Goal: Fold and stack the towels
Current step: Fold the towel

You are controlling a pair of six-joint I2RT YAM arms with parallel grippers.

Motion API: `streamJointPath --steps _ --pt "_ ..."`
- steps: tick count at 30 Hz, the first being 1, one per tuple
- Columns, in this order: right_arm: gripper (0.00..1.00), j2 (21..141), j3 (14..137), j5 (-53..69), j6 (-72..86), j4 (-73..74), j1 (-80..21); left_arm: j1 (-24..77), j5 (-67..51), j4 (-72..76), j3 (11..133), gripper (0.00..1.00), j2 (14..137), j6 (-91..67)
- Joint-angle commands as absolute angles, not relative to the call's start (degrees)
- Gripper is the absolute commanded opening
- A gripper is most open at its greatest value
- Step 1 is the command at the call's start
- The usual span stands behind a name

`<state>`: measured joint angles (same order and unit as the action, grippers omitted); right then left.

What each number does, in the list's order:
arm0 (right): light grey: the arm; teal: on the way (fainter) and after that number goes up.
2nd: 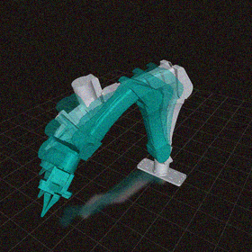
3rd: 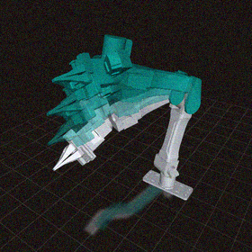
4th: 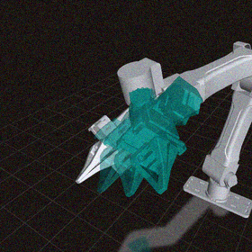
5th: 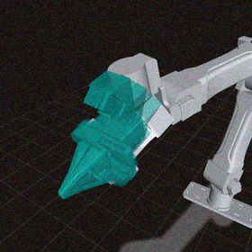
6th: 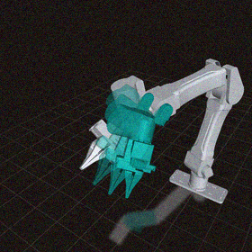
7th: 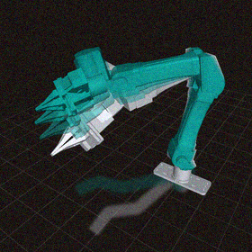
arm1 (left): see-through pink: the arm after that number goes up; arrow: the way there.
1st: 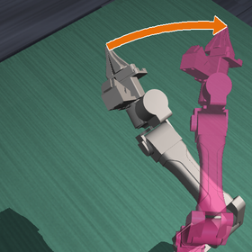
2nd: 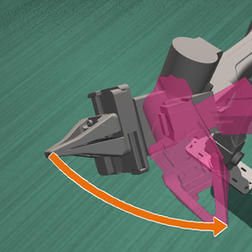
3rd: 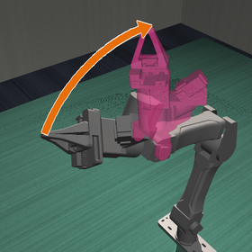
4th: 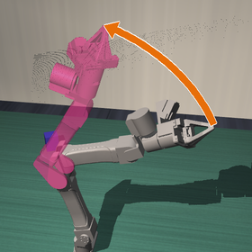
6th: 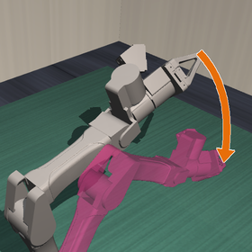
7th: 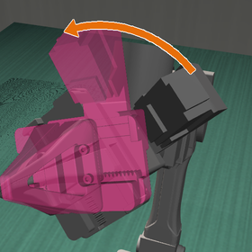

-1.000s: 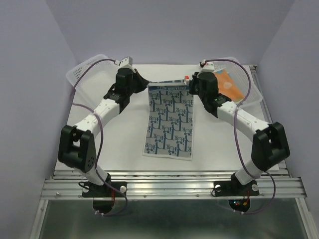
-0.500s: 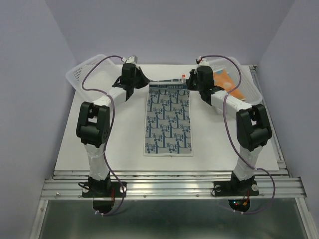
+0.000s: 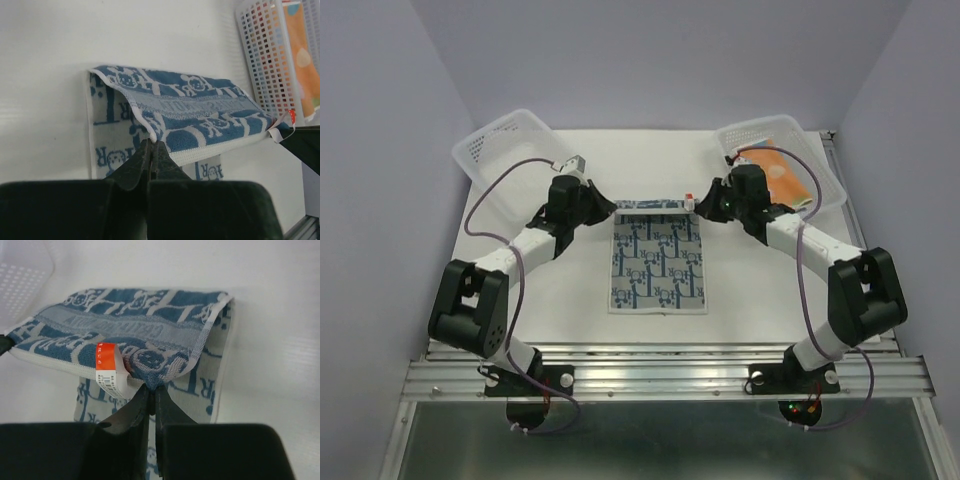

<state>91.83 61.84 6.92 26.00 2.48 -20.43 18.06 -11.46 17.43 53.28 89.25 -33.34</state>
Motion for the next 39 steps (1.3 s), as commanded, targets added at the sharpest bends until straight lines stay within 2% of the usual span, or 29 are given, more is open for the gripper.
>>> streamJointPath --steps 1,9,18,29,39 --pt "0.01 85.97 53.73 8.26 29.17 5.71 -20.92 19.33 -5.46 19.51 45.28 0.00 81.40 -36.12" --pt "0.03 71.13 44.14 5.80 32.34 10.98 -24.95 24.78 -1.58 18.64 30.43 0.00 67.34 -43.41" --pt "0.05 63.99 37.27 7.72 34.10 16.52 -29.96 27.33 -0.44 7.83 23.47 0.00 53.89 -47.81" --pt "0.05 61.26 33.14 10.37 35.77 18.45 -32.61 29.27 -2.37 2.73 17.23 0.00 46.50 -51.50" --pt "0.05 59.86 31.55 11.69 36.30 21.00 -34.45 31.29 -7.03 1.58 15.03 0.00 45.44 -52.47"
